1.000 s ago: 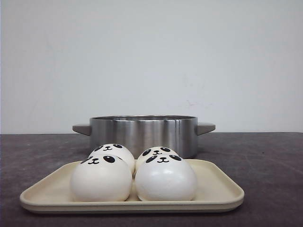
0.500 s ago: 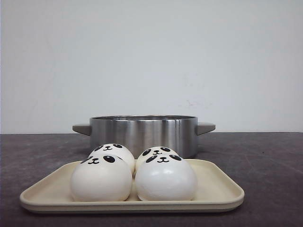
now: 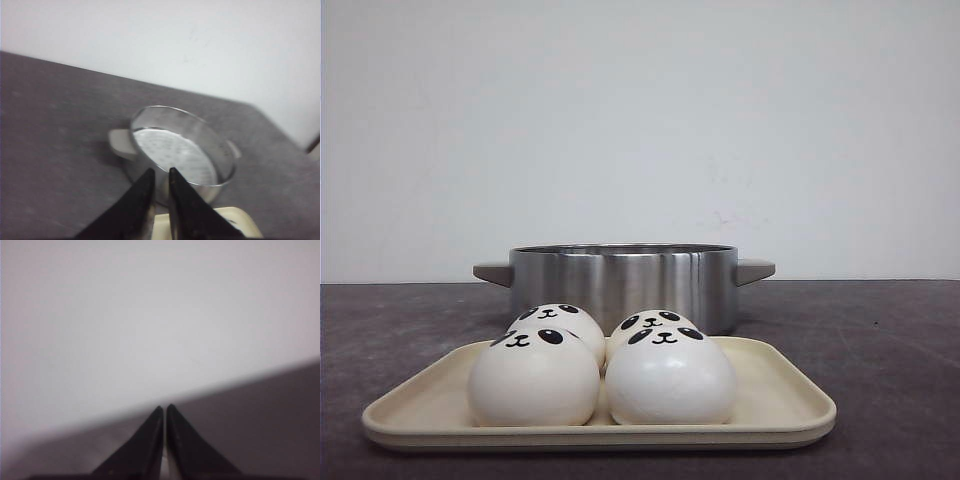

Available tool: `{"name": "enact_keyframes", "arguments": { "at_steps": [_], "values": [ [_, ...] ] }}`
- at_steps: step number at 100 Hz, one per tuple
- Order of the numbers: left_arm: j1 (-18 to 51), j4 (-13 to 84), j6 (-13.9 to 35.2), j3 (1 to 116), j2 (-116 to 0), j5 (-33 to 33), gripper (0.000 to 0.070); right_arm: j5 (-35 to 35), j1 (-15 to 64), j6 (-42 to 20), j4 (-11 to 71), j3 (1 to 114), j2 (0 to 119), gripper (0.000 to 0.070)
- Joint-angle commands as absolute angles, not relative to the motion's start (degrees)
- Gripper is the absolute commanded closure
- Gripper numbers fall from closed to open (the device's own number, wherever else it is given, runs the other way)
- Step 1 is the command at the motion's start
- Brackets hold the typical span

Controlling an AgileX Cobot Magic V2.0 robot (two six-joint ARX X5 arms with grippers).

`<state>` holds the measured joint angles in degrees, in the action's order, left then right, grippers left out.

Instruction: Steam buns

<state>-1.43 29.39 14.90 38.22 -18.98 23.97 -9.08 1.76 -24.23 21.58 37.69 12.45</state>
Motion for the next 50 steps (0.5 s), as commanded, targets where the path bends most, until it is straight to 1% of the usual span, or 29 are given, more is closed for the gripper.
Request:
{"name": "enact_keyframes", "arguments": {
  "at_steps": [1,11,16,19,21,22,24,26,28,31,32,33,34,40,50],
  "values": [
    [-1.48,30.61,9.23,44.95,-24.53,22.70,0.0697,-8.62,1.69,-10.11,26.74,43.48,17.63,0.0698],
    [-1.48,31.42,9.45,52.88,-31.00,22.70,0.0697,-10.76,1.76,-10.35,29.23,49.91,23.38,0.0698],
    [-1.48,31.29,10.11,56.10,-33.45,24.03,0.0691,-12.95,1.76,-11.29,29.67,52.10,25.52,0.0697],
    [-1.48,31.31,10.15,57.78,-34.63,25.17,0.0643,-14.46,1.76,-11.84,29.67,53.01,26.59,0.0690],
    [-1.48,31.31,10.15,58.78,-35.35,25.87,0.0579,-15.44,1.76,-12.10,29.65,53.47,27.18,0.0667],
    [-1.48,31.31,10.17,59.18,-35.66,26.15,0.0541,-15.86,1.76,-12.19,29.63,53.67,27.42,0.0645],
    [-1.48,31.38,10.20,59.99,-36.29,26.72,0.0442,-16.64,1.76,-12.45,29.63,54.02,27.83,0.0577],
    [-1.48,31.51,10.24,60.64,-36.80,27.14,0.0327,-17.06,1.76,-12.69,29.65,54.30,28.21,0.0480],
    [-1.45,31.77,10.52,61.17,-37.21,27.27,0.0201,-17.23,1.76,-12.95,29.67,54.50,28.51,0.0359],
    [-1.41,32.08,11.38,61.67,-37.65,27.27,0.0017,-17.58,1.76,-13.17,29.76,54.68,28.91,0.0150],
    [-1.41,32.14,11.68,61.76,-37.76,27.27,0.0000,-17.78,1.76,-13.17,29.85,54.70,28.99,0.0083],
    [-1.41,32.18,11.94,61.80,-37.85,27.27,0.0000,-17.96,1.76,-13.17,29.95,54.72,29.10,0.0018],
    [-1.39,32.16,12.27,61.80,-37.89,27.27,0.0000,-18.09,1.76,-13.19,30.06,54.74,29.17,0.0000],
    [-1.15,33.01,13.65,61.80,-37.89,27.29,0.0000,-18.96,1.76,-13.34,30.81,54.76,29.45,0.0000],
    [-0.58,36.38,13.65,61.80,-37.74,27.29,0.0000,-22.11,1.87,-13.50,31.27,54.74,29.63,0.0000]
  ]
}}
